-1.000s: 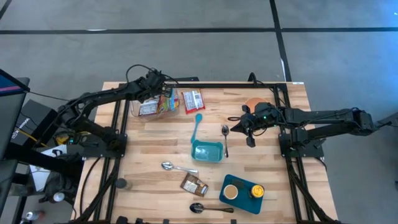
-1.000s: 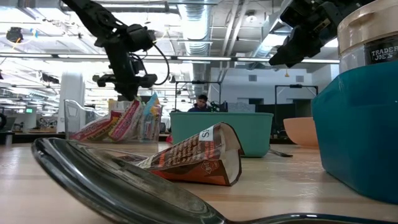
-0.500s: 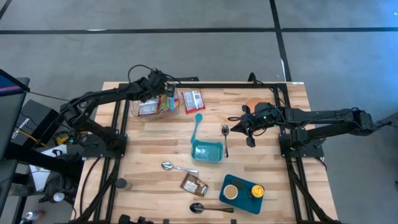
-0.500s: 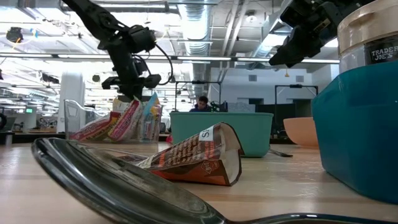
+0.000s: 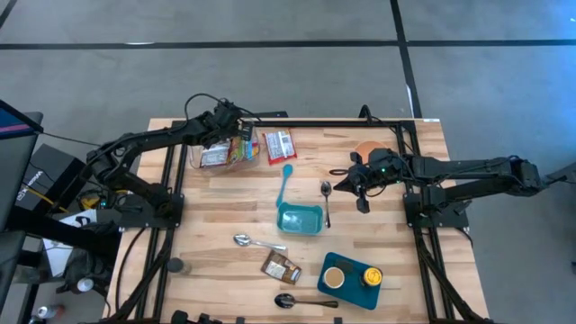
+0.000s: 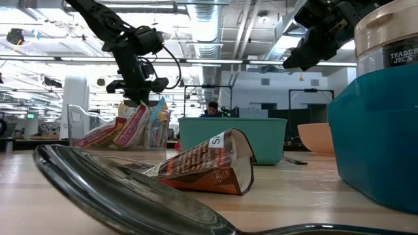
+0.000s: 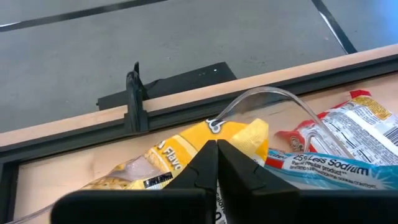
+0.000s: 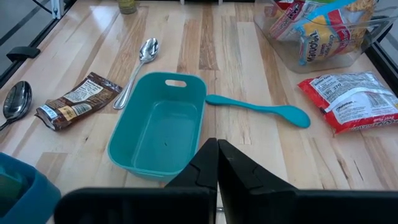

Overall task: Pick & Place Food Item
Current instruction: Put the yellow noodle pack into the transparent bin, then put the baby spoon into the green bin

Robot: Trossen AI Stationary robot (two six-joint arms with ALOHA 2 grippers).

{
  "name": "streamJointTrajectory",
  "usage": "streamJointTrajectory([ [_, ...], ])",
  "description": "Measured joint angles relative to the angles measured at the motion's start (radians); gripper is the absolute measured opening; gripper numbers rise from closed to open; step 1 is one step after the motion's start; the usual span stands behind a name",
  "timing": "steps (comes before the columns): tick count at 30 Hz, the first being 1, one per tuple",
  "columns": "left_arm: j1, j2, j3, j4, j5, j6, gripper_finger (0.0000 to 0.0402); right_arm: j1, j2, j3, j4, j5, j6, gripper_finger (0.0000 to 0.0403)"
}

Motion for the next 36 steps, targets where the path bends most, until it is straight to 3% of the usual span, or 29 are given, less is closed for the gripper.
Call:
streamJointTrajectory([
  [6,-0.001,-0.027,0.000,0.006,0.009,0.026,0.0053,0.000,0.000,0.000,0.000,0.000,0.000,0.0000],
  [12,-0.012,-0.123,-0.001,-0.002,0.029,0.023,0.0117,0.000,0.000,0.000,-0.001,0.000,0.000,0.0000],
  [16,-0.054,-0.196,-0.001,-0.003,0.071,0.047,0.0139,0.000,0.000,0.000,-0.002,0.000,0.000,0.0000],
  [26,-0.299,-0.326,-0.001,-0.005,0.105,0.053,0.0131,0.000,0.000,0.000,-0.007,0.000,0.000,0.0000],
  [36,-0.605,-0.324,0.000,0.021,0.105,0.053,0.0109,0.000,0.000,0.000,-0.020,0.000,0.002,0.0000],
])
